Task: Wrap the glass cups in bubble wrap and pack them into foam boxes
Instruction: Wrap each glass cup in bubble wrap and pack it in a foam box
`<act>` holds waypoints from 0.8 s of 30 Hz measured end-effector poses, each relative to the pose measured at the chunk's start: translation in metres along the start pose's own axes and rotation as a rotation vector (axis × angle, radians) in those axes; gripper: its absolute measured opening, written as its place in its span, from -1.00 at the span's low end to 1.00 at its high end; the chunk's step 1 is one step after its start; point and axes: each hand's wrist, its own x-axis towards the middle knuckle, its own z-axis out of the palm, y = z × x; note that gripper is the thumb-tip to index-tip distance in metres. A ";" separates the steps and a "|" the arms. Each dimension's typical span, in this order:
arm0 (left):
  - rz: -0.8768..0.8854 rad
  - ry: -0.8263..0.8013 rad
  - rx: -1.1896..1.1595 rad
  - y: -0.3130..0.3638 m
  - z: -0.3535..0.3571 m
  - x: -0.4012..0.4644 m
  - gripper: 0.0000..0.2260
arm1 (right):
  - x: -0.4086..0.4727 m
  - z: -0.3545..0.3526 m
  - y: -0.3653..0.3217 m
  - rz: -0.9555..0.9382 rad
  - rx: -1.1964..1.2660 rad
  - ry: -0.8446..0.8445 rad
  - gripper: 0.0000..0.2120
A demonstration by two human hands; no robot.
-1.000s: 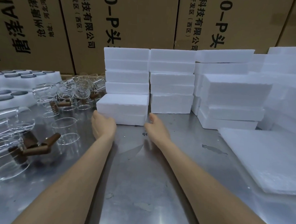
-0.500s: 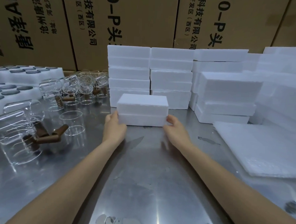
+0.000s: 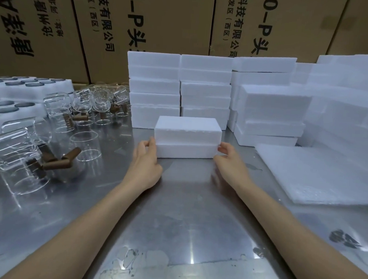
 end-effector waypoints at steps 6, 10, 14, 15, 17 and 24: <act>-0.153 0.167 0.682 -0.011 -0.040 0.004 -0.27 | 0.002 -0.004 0.000 0.043 0.070 0.035 -0.51; -0.404 0.143 0.769 -0.026 -0.056 0.005 -0.26 | 0.000 -0.003 0.000 0.035 0.073 0.047 -0.52; -0.419 0.170 0.779 -0.034 -0.058 0.005 -0.38 | 0.000 -0.003 0.000 0.036 0.085 0.043 -0.53; -0.391 0.195 0.785 -0.034 -0.057 0.005 -0.43 | 0.000 -0.003 0.000 0.035 0.090 0.044 -0.53; -0.312 0.247 0.780 -0.034 -0.057 0.006 -0.54 | 0.001 -0.002 0.001 0.030 0.097 0.047 -0.53; 0.023 0.282 0.555 -0.010 -0.051 0.008 -0.57 | -0.001 -0.003 0.003 0.025 0.144 0.075 -0.51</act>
